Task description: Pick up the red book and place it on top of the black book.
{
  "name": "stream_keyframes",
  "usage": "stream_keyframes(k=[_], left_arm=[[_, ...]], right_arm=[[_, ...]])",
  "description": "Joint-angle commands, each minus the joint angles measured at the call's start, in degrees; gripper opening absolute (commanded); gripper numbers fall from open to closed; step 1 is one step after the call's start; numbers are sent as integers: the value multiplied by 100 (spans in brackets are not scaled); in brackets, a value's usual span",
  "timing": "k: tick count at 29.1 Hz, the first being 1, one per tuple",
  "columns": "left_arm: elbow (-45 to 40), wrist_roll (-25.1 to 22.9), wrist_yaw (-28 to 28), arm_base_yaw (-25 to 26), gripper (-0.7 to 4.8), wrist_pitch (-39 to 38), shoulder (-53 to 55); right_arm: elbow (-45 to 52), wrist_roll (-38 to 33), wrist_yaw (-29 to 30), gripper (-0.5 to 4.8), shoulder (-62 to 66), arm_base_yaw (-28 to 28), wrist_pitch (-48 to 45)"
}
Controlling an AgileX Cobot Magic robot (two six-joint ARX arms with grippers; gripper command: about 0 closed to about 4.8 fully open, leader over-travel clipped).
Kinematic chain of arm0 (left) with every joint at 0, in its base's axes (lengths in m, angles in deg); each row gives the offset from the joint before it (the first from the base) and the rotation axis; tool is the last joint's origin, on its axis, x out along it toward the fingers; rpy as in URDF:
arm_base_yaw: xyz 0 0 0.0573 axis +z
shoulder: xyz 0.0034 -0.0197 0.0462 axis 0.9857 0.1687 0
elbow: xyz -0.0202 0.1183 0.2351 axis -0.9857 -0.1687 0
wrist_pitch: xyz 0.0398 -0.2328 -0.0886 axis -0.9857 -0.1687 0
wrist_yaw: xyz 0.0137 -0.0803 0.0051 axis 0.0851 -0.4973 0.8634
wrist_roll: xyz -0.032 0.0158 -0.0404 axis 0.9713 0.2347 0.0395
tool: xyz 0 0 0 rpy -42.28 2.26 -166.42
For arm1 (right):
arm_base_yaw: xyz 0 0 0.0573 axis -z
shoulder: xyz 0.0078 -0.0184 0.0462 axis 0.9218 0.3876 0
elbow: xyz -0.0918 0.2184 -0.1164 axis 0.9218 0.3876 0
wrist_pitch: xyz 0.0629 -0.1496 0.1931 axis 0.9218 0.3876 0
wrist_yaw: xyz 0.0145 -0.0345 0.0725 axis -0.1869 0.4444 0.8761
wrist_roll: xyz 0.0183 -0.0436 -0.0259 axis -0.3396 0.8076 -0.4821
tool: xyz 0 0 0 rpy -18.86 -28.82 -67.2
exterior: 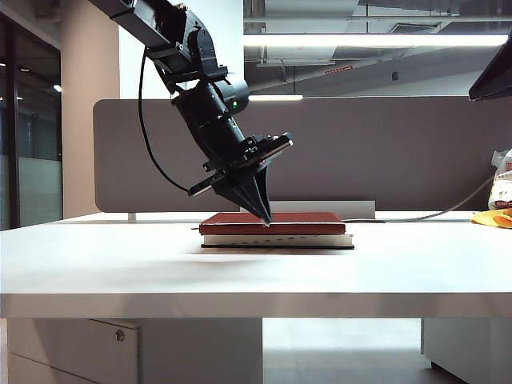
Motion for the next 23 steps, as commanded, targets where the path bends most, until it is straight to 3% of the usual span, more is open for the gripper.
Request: stream_keyframes(k=[1,14,23], left_arm=[[28,118,28,-9,-6,168,-39],[31,256,37,-24,-6,380,66],[31,256,37,-24,-6,402,85]], right_arm=[[-37,-2,11,-2,-17,-2,-61],[-39,-2,22,-2,9,-2,-105],[-39,-15,831,-2,13,-7,-96]])
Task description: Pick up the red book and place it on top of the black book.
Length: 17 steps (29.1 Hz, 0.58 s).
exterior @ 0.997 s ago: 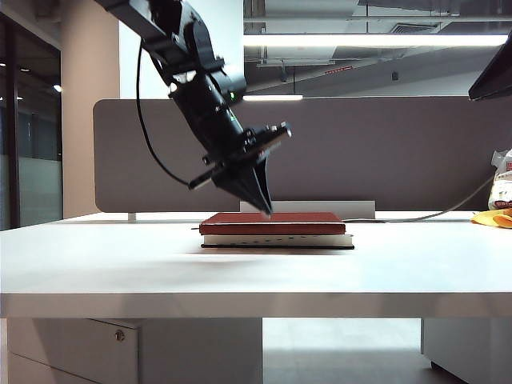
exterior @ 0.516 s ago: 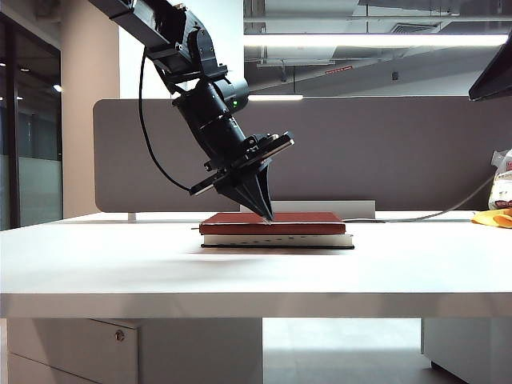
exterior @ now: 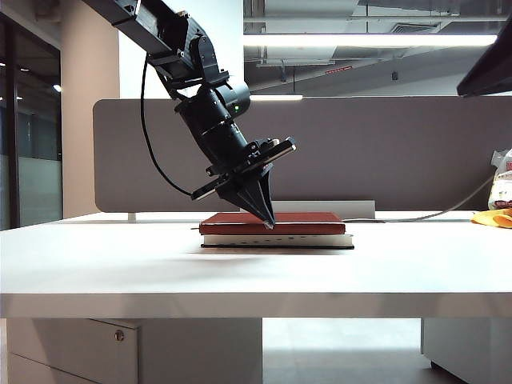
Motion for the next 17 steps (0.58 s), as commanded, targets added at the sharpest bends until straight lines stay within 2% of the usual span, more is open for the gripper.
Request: stream_keyframes(k=[1,8,14,17], left_arm=[[28,11,0,-20,-6,52,-4],[28,17,2,-20,-6,55,7],[28,94,-2,-20,-6,66,76],[31,114,-24,-20,-6,55,140]], right_arm=[[-37,-26,417,-2,0,-9,-92],[-37,-157,745,-2,0,-278,-98],[-37,-153,251,-2,0,-804,-101],[-37,-151,192,-2,2,-931,-105]])
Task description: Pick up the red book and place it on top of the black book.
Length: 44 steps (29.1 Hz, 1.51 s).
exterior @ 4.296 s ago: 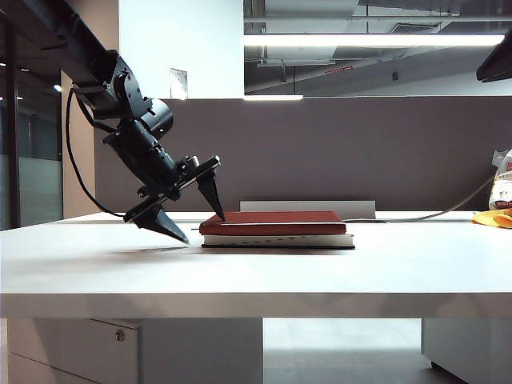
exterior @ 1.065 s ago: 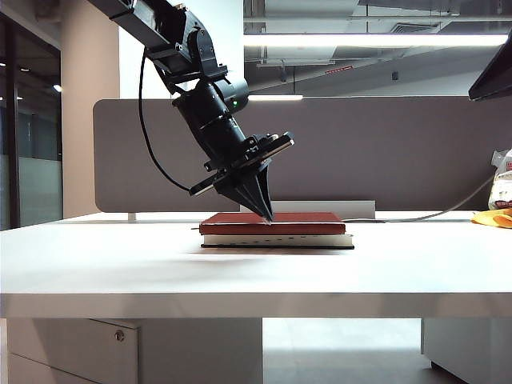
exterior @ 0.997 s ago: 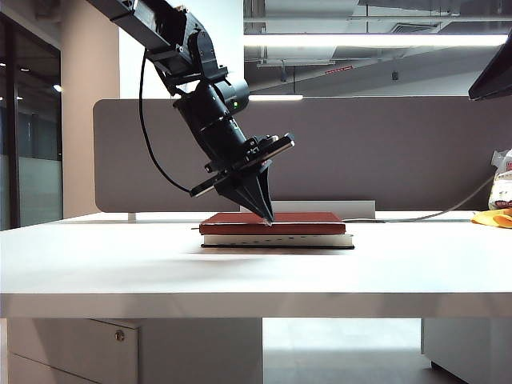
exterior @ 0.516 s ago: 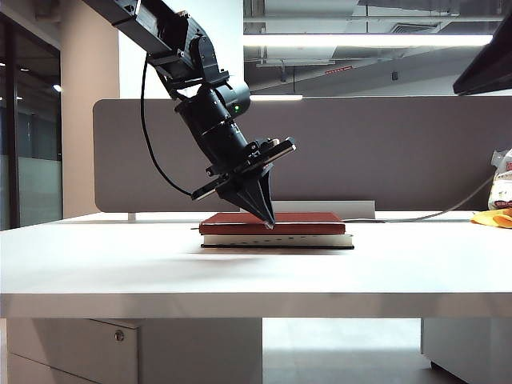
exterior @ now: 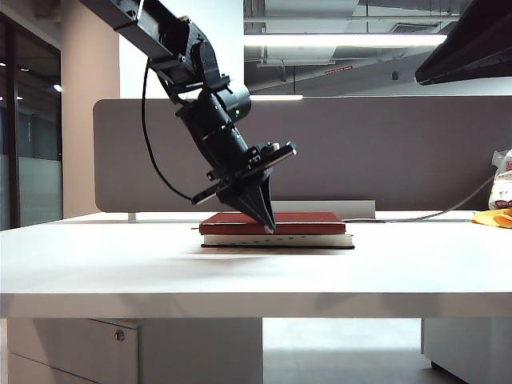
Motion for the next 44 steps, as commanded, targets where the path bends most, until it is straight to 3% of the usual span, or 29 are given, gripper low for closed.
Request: stream_keyframes(k=[1,44], left_arm=[[24,37,-22,-17,-6,9,85],[31,184,-20,140,-6,872,173]], right_arm=[[-37,-11,-98,-2,-2,-83,-98],[-37,-9,-216,-2,0,-63,-96]])
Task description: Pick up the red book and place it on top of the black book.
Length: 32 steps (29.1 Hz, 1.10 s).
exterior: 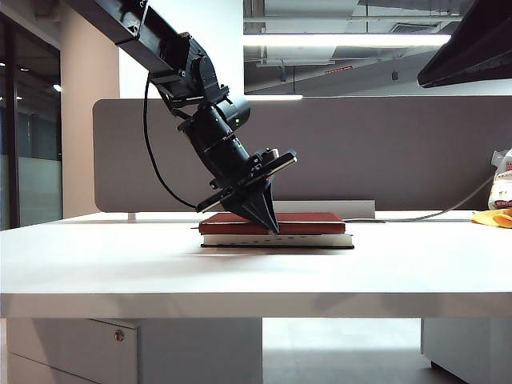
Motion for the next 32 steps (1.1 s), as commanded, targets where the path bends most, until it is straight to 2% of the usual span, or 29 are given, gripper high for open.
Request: stream_keyframes(k=[1,21,32], left_arm=[[33,7,48,57,-6,317,-9],[42,114,-125,68,-6,721,232],[74,114,-24,68,-6,914,232]], right_arm=[[-37,-4,-13,-2,0,0,-98],[-37,15,-118,-2,0,0,-96],[-37,15,-116,-2,0,0,-50]])
